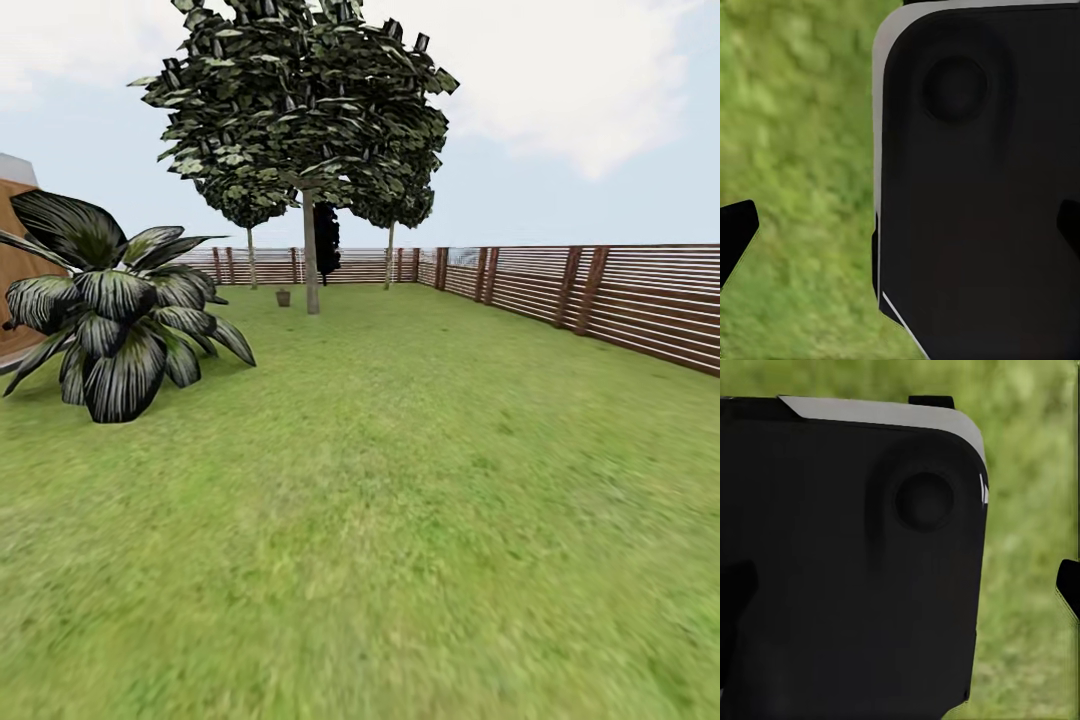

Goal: Take the three Easter eggs out of the wicker basket on the lawn in the garden, then place them on the lawn next to a single tree (choose any tree) so that all three eggs are next to the same tree and none are left in the basket.

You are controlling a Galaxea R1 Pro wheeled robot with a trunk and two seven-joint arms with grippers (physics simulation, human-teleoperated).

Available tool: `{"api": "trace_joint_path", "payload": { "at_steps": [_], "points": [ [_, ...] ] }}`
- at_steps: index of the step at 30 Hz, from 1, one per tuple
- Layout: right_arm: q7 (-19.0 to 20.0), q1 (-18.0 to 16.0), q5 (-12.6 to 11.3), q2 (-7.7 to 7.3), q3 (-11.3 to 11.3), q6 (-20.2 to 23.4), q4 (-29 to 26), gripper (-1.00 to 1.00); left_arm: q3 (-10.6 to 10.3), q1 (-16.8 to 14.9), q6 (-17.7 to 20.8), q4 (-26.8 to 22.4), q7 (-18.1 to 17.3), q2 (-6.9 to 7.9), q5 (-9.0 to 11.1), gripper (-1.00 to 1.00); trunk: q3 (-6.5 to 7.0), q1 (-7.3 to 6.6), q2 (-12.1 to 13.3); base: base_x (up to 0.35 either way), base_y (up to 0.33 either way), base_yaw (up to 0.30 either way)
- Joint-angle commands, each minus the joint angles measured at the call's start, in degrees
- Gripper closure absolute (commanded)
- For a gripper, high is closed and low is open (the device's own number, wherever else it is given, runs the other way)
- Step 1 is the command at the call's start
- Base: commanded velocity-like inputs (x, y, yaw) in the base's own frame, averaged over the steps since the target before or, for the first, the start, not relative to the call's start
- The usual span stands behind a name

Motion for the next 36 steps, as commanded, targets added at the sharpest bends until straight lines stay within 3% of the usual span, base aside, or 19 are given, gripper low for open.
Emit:
{"api": "trace_joint_path", "payload": {
  "at_steps": [1, 18, 27, 36],
  "points": [
    [0.02, -0.07, 0.02, 0.00, 0.02, 0.02, 0.10, -1.00, 0.01, 0.00, 0.03, -0.03, 0.00, 0.00, 0.13, -1.00, -0.04, 0.04, -0.02, 0.335, 0.000, 0.000],
    [-0.01, -0.07, 0.03, -0.06, -0.01, 0.38, 0.10, -1.00, 0.02, 0.00, -0.02, -0.03, -0.04, 0.00, 0.13, -1.00, -0.04, 0.04, -0.02, 0.332, 0.000, 0.000],
    [0.09, -0.07, 0.01, -0.18, 0.02, 0.48, 0.27, -1.00, 0.06, 0.00, -0.11, -0.03, 0.00, 0.02, 0.11, -1.00, -0.04, 0.04, -0.02, 0.072, 0.000, 0.000],
    [0.07, -0.07, -0.01, -0.01, 0.02, 0.14, 0.28, -1.00, 0.02, 0.00, 0.03, -0.03, -0.03, 0.09, 0.13, -1.00, -0.04, 0.04, -0.02, 0.297, 0.000, 0.000]
  ]
}}
